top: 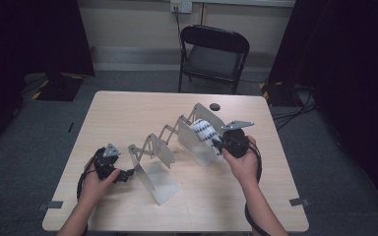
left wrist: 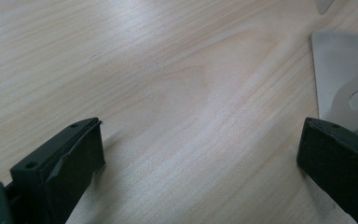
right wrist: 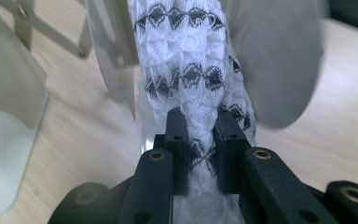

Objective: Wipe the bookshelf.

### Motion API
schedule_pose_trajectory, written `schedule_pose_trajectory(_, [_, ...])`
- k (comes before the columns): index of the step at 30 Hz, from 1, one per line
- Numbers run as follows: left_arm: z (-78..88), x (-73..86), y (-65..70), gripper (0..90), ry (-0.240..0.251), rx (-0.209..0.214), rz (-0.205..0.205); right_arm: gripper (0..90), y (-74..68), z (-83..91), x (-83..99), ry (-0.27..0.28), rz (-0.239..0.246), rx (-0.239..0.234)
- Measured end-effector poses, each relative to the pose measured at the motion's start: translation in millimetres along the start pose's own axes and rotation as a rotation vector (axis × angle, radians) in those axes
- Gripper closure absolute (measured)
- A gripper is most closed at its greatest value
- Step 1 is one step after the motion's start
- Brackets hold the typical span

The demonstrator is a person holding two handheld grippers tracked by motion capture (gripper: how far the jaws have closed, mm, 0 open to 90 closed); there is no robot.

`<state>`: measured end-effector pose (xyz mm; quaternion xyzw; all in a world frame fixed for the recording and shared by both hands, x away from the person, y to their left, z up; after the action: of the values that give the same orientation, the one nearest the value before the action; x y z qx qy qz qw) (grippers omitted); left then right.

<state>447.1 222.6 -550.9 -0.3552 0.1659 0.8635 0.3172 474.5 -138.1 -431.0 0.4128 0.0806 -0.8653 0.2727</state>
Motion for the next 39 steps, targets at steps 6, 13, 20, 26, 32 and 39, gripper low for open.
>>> schedule_pose_trajectory(6, [0.0,-0.1,-0.4,0.2,-0.005,0.001,-0.004,78.6,5.7,19.8,-36.3,0.067,0.011,0.021])
schedule_pose_trajectory(13, [-0.1,-0.2,-0.3,0.1,-0.005,0.002,-0.004,78.5,12.8,21.4,-49.9,0.062,0.031,0.047])
schedule_pose_trajectory(20, [-0.1,-0.2,-0.4,0.1,-0.005,0.001,-0.004,78.3,11.5,1.2,-29.6,0.021,0.011,0.034])
schedule_pose_trajectory(26, [-0.1,-0.3,-0.4,0.0,-0.006,0.002,-0.005,78.2,9.5,-14.8,-12.3,-0.020,0.001,0.036])
schedule_pose_trajectory(32, [-0.1,-0.3,-0.7,0.0,-0.009,0.003,-0.009,78.1,7.9,-30.6,8.1,-0.050,-0.017,0.029])
schedule_pose_trajectory(39, [0.0,-0.2,-0.7,0.0,-0.009,0.003,-0.008,78.0,6.3,-46.1,31.5,-0.095,-0.037,0.022])
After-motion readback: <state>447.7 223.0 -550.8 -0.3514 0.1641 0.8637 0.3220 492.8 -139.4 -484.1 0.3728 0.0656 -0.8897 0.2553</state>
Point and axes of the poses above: each handheld gripper's, and its own axes: z roughly backward along the jaws, x roughly out of its underside, y roughly to its right, the point moved 7 cm from there along -z, roughly forward along the jaws, and after that the axes turned 5 degrees about x, right-handed, at the moved point
